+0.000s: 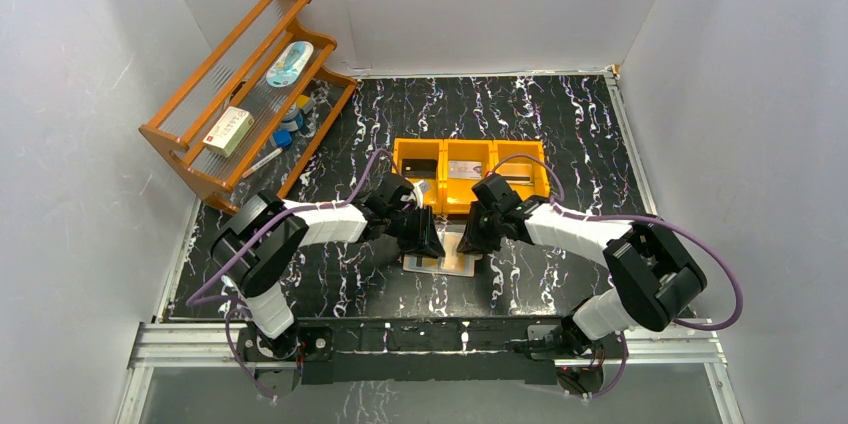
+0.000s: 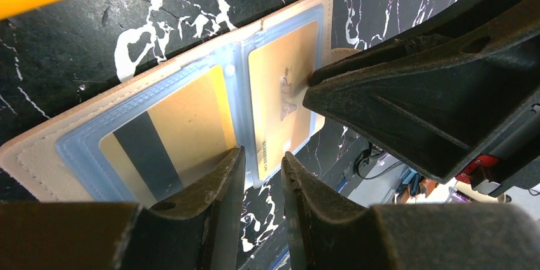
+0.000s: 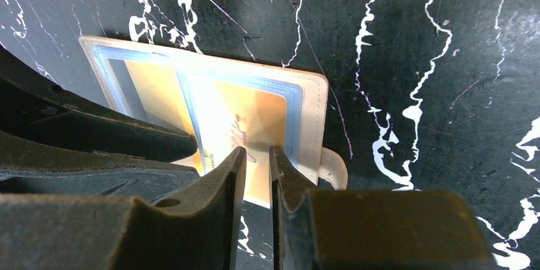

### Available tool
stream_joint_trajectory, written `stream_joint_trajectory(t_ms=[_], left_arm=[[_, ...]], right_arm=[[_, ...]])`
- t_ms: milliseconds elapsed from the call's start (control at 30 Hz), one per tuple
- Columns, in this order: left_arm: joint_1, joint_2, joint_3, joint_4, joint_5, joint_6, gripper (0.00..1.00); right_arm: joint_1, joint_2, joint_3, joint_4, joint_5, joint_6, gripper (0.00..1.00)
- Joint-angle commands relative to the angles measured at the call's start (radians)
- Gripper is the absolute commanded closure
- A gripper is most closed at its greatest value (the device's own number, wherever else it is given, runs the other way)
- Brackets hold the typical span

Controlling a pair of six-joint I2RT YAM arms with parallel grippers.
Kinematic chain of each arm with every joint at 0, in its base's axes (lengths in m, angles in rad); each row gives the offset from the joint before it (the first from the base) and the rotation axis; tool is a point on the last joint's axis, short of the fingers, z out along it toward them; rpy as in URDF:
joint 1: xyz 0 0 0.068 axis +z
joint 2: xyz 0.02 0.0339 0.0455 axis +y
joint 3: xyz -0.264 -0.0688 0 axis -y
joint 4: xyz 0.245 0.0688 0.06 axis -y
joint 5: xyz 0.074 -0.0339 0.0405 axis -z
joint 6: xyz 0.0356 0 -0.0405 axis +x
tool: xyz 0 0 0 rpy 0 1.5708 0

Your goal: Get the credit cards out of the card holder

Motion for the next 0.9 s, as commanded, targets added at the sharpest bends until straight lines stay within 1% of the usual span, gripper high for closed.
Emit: stream_joint_trajectory(t_ms=[0, 333, 433, 633, 733, 867], left_arm=[[0.007, 0.018, 0.018, -0.026, 0.014, 0.009, 0.72], [0.007, 0.014, 0.01, -0.02, 0.014, 0.008, 0.72], [0.007, 0.019, 0.011, -0.016, 0.021, 0.006, 0.73], [0.007, 0.03, 0.015, 0.007, 0.041, 0.0, 0.74], [0.007, 0.035, 0.005, 0.038, 0.048, -0.018, 0.8], [0.007, 0.036, -0.008, 0.071, 0.05, -0.04, 0.9]], right_arm=[[0.003, 0.007, 0.001, -0.072, 0.043, -0.011, 0.71], [0.002, 0.004, 0.033, -0.107, 0.053, -0.019, 0.69], [0.002, 0.016, 0.014, -0.076, 0.031, -0.016, 0.7], [0.002, 0.044, 0.007, -0.061, 0.027, -0.007, 0.73], [0.003, 0.052, 0.005, -0.063, 0.03, -0.006, 0.76], [0.002, 0.057, 0.002, -0.068, 0.034, -0.006, 0.78]])
